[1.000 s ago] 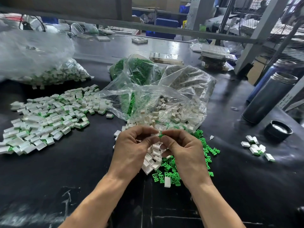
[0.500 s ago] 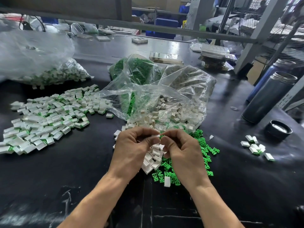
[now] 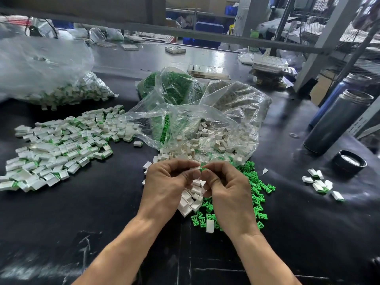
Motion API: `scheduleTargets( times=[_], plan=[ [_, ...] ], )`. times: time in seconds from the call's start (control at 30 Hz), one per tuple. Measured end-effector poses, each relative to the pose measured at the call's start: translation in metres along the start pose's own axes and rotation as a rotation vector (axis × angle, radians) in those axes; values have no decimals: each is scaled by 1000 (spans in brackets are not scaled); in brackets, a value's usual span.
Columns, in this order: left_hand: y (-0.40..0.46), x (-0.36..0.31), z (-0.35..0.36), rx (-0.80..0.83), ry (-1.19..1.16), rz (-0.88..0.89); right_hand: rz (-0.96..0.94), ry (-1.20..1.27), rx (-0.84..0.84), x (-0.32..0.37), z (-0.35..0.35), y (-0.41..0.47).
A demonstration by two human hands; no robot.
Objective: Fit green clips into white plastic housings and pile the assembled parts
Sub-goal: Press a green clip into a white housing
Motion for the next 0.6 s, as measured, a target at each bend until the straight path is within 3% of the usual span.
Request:
scheduleTargets(
  times=[0.6],
  plan=[
    [-1, -6, 1, 24, 122, 62, -100, -215, 10, 12, -3, -2]
  ],
)
Point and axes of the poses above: each hand's wrist, its own y-axis towards the middle knuckle, its own z-axis out of the palm, x = y × z, the point moved 6 cm from there along y, towards the middle knuckle, and after that the axes turned 2 degrees about -y, right-handed, at the moved point
